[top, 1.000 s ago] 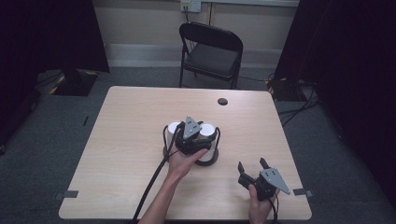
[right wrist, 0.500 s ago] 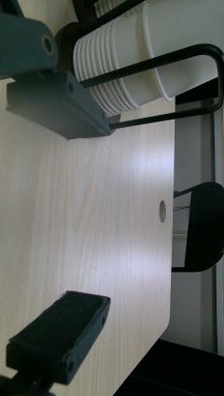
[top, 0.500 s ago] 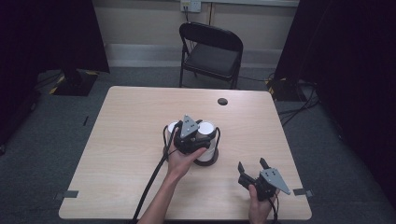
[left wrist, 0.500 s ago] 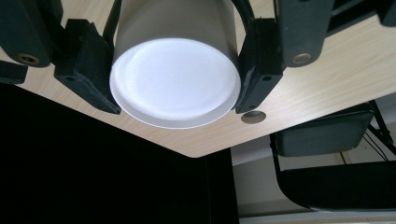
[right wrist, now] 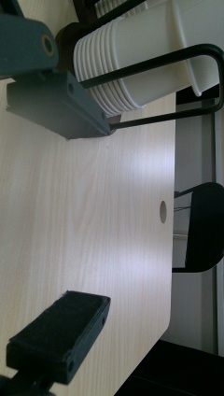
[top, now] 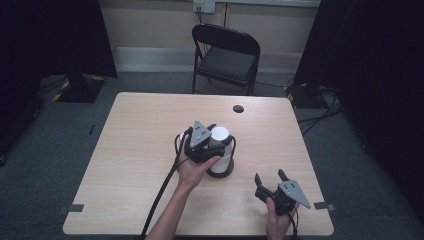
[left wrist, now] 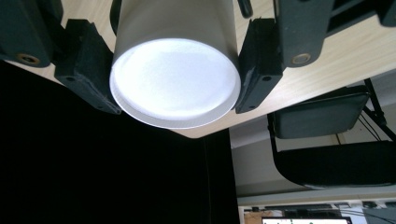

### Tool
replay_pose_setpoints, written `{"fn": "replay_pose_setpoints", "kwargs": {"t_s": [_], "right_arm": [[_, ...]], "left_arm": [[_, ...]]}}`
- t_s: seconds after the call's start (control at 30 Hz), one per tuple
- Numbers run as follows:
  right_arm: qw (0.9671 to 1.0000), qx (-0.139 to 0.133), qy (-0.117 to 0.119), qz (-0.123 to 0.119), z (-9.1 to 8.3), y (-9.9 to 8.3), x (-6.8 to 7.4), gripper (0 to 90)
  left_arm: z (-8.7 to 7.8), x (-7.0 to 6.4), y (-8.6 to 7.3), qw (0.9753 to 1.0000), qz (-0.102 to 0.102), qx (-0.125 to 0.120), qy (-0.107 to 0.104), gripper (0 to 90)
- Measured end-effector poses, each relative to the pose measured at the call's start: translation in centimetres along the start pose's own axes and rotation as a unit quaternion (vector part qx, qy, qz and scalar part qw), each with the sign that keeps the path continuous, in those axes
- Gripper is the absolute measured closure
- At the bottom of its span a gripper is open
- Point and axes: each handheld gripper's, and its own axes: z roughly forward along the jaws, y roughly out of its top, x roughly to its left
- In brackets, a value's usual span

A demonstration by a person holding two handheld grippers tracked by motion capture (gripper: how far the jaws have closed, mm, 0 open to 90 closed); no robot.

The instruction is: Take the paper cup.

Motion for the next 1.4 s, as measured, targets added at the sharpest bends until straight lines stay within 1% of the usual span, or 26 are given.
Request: {"fn": "replay_pose_setpoints", "kwargs": {"t_s": [0.03, 0.1, 0.2, 0.4, 0.47, 0.57, 0.63, 0.7, 0.73, 0.93, 1.0, 1.03, 1.1, 1.17, 1.2, 1.33, 1.37, 1.4], "right_arm": [[1.0, 0.0, 0.0, 0.0, 0.0, 0.0, 0.0, 14.4], [1.0, 0.001, 0.0, 0.0, 0.0, 0.0, 0.0, 14.5], [1.0, 0.0, -0.001, -0.003, 0.0, 0.0, 0.1, 14.6], [1.0, 0.0, 0.0, -0.002, 0.0, 0.0, 0.0, 14.7], [1.0, 0.001, 0.001, -0.001, 0.0, 0.0, 0.0, 14.6], [1.0, 0.001, 0.001, -0.003, 0.0, 0.0, 0.0, 14.7], [1.0, 0.001, 0.001, -0.003, 0.0, 0.0, 0.1, 14.7], [1.0, 0.001, 0.002, -0.004, 0.0, 0.0, 0.1, 14.7], [1.0, 0.001, 0.002, -0.004, 0.0, 0.0, 0.1, 14.8], [1.0, 0.001, 0.003, -0.004, 0.0, 0.0, 0.0, 14.8], [1.0, -0.001, 0.004, -0.004, 0.0, 0.0, 0.0, 14.7], [1.0, -0.001, 0.004, -0.004, 0.0, 0.0, 0.0, 14.7], [1.0, -0.003, 0.003, -0.003, 0.0, 0.0, 0.0, 14.7], [1.0, -0.001, 0.003, -0.004, 0.0, 0.0, 0.0, 14.7], [1.0, -0.001, 0.003, -0.005, 0.0, 0.0, 0.1, 14.7], [1.0, -0.001, 0.003, -0.004, 0.0, 0.0, 0.0, 14.7], [1.0, -0.002, 0.003, -0.004, 0.0, 0.0, 0.0, 14.7], [1.0, -0.002, 0.002, -0.004, 0.0, 0.0, 0.0, 14.7]], "left_arm": [[0.0, 0.0, 0.0, 1.0, 0.0, 0.0, 0.0, 34.6], [0.0, 0.1, 0.3, 1.0, -0.006, 0.0, -0.002, 34.6], [-0.1, 0.1, 0.5, 0.9999, -0.009, -0.008, 0.001, 34.6], [-0.1, 0.1, 0.5, 0.9999, -0.009, -0.007, -0.001, 34.6], [-0.2, 0.1, 0.6, 0.9998, -0.015, -0.014, -0.004, 34.6], [-0.4, 0.0, 0.9, 0.9993, -0.018, -0.033, -0.004, 34.7], [-0.5, 0.1, 0.9, 0.9992, -0.02, -0.035, -0.005, 34.7], [-0.6, 0.1, 0.9, 0.9992, -0.017, -0.035, -0.005, 34.7], [-0.6, 0.1, 1.0, 0.999, -0.02, -0.039, -0.009, 34.7], [-0.8, 0.0, 1.2, 0.9987, -0.021, -0.046, -0.008, 34.7], [-0.9, -0.1, 1.3, 0.9983, -0.024, -0.053, -0.005, 34.6], [-1.0, -0.1, 1.4, 0.9979, -0.026, -0.058, -0.007, 34.6], [-1.3, -0.2, 1.6, 0.9974, -0.024, -0.068, -0.008, 34.6], [-1.7, -0.2, 1.9, 0.9972, -0.023, -0.07, -0.01, 34.6], [-2.0, -0.1, 2.1, 0.9967, -0.027, -0.075, -0.014, 34.6], [-2.5, 0.1, 2.4, 0.9959, -0.034, -0.081, -0.021, 34.6], [-2.7, 0.1, 2.5, 0.9952, -0.039, -0.086, -0.024, 34.6], [-2.9, 0.1, 2.6, 0.9956, -0.034, -0.083, -0.024, 34.6]]}}
